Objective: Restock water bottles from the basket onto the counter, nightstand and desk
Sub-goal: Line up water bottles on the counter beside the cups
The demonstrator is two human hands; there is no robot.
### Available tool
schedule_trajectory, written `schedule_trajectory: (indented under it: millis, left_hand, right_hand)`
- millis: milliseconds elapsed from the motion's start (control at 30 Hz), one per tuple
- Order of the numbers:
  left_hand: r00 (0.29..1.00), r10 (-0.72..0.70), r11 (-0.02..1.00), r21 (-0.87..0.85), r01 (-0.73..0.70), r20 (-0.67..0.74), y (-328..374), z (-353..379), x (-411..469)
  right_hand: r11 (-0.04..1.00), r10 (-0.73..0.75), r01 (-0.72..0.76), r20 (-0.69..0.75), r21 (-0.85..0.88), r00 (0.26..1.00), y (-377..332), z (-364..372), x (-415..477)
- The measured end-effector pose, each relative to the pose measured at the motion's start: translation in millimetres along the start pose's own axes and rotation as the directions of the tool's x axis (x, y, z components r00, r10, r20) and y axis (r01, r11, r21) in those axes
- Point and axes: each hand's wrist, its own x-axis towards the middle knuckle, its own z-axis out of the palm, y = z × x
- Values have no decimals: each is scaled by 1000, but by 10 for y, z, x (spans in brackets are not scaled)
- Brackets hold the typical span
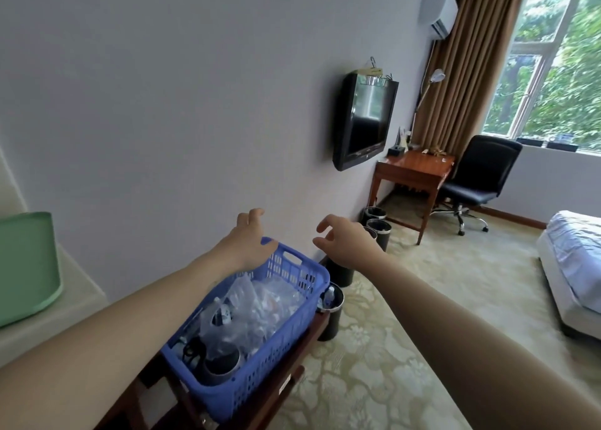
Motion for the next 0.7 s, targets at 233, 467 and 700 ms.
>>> schedule_trajectory:
  millis: [233,467,700]
  left_hand:
    - [997,13,1000,-5,-12,78,-32,217,383]
    - [995,-54,998,-31,56,78,-310,342,925]
    - [984,-152,988,-26,155,95,-763,404,1388]
  right_hand:
    - [999,41,-40,65,-30,997,254,101,296]
    - [999,45,-41,143,-29,989,358,369,953]
    - [1000,-2,8,227,-24,974,253,785,1638]
